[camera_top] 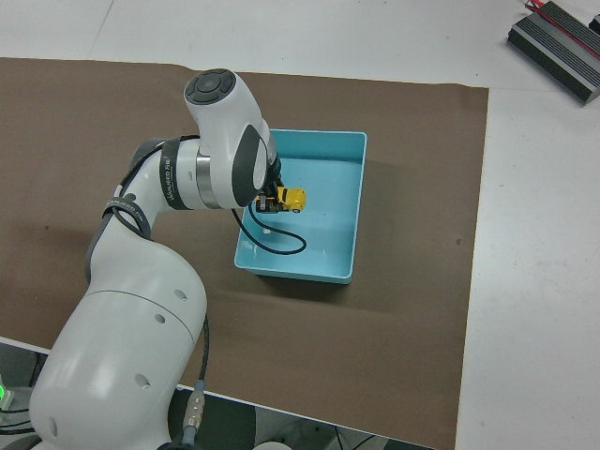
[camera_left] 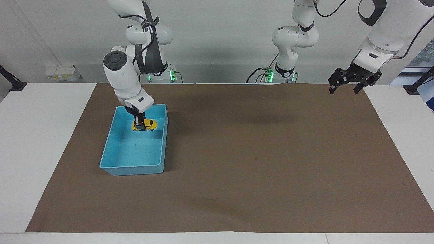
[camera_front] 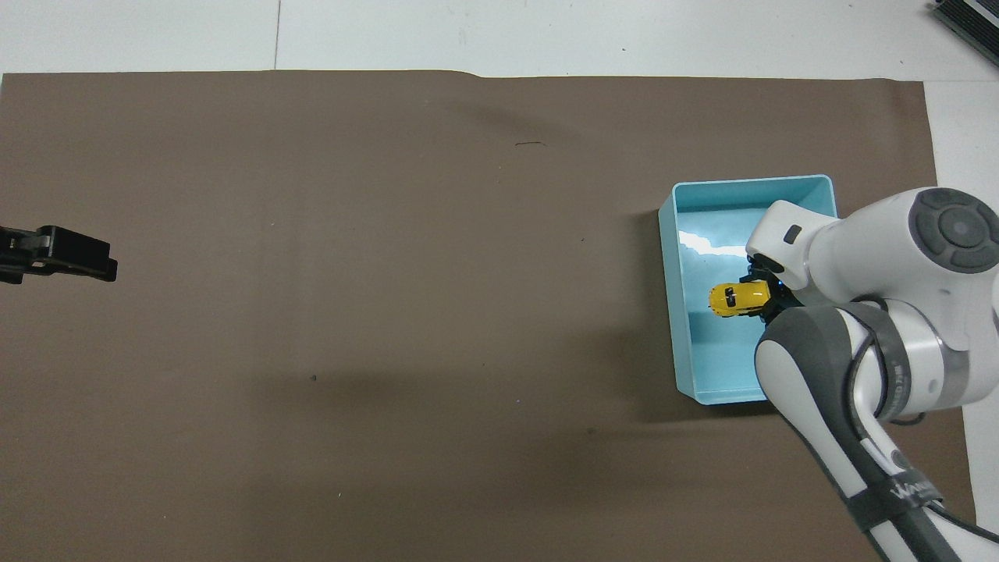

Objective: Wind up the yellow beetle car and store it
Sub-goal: 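Lift the car into the blue bin with the right gripper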

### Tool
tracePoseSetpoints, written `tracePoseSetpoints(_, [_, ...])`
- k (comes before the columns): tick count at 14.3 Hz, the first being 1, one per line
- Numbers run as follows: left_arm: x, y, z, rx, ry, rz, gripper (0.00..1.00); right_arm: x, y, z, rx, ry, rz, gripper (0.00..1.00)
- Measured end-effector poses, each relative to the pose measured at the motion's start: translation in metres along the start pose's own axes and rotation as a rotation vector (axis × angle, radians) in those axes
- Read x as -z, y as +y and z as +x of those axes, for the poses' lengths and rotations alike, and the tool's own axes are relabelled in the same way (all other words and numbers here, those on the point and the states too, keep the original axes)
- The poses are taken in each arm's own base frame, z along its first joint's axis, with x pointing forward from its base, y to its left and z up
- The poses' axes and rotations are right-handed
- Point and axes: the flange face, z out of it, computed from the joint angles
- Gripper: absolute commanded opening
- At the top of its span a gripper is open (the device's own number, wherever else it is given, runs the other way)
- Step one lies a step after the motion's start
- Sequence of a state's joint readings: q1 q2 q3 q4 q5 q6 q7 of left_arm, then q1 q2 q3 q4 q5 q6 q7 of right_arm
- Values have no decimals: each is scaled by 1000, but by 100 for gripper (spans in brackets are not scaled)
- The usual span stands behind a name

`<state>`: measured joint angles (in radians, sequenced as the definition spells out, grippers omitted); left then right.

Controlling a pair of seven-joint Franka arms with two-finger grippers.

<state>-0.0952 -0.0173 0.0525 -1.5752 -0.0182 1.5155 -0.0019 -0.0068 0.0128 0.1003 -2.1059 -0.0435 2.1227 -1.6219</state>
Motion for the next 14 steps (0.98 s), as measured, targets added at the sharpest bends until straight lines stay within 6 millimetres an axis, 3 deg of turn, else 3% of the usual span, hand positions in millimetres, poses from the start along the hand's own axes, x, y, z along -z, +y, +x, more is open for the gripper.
tracePoseSetpoints(4, [0, 0, 0, 0, 0, 0, 100, -41, -17, -15, 2, 0, -28, 0])
tracePoseSetpoints(14, [0, 0, 0, 0, 0, 0, 100, -90, -24, -23, -13, 9, -38, 0])
